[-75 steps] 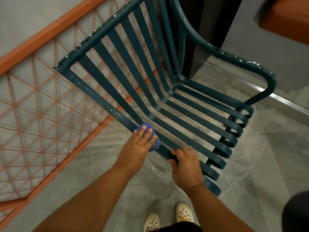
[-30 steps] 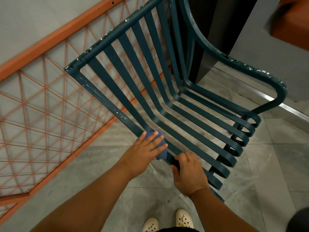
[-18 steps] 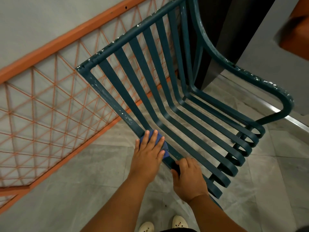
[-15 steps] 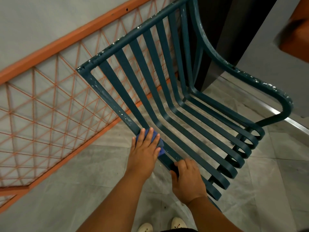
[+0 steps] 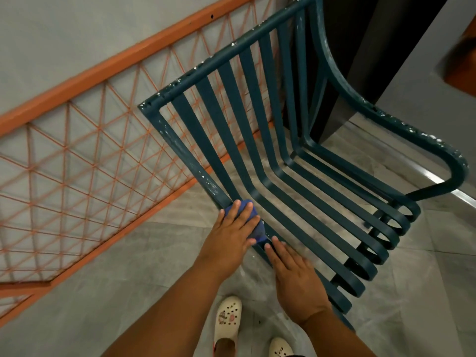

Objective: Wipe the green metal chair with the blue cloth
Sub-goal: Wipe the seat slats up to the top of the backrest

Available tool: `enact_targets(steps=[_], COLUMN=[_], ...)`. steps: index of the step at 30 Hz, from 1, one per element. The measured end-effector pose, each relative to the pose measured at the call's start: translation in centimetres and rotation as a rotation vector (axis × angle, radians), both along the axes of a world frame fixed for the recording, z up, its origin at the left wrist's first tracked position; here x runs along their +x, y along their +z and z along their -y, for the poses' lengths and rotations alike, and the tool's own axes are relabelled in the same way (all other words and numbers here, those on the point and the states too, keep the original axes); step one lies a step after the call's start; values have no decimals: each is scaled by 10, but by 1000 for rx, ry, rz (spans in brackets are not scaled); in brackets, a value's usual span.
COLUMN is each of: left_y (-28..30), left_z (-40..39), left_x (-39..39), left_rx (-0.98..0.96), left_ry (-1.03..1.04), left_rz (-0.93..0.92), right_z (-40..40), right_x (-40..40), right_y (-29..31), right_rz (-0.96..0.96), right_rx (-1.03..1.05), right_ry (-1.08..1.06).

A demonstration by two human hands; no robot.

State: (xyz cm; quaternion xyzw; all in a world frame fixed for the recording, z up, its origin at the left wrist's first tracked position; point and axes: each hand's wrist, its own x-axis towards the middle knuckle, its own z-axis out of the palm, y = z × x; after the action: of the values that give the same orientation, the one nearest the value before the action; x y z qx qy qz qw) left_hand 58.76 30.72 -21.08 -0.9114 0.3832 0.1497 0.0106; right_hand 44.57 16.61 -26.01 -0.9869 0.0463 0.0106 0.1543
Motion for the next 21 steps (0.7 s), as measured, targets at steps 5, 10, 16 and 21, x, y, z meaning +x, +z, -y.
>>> enact_targets(steps=[5, 10, 16, 21], left_y=[11, 27, 31, 32], left_z=[-7, -12, -26, -29], left_x=[23, 39, 65, 74], left_rx=[24, 77, 69, 121], left_ry=[-149, -206, -204, -318], left_rz=[30, 55, 156, 244], right_z=[-14, -18, -20, -19], right_x=[32, 33, 34, 35], right_y=[5, -4, -2, 4], right_rz=[20, -49, -43, -49], right_rx=[49, -68, -163, -209], right_ry=[-59, -42, -51, -67])
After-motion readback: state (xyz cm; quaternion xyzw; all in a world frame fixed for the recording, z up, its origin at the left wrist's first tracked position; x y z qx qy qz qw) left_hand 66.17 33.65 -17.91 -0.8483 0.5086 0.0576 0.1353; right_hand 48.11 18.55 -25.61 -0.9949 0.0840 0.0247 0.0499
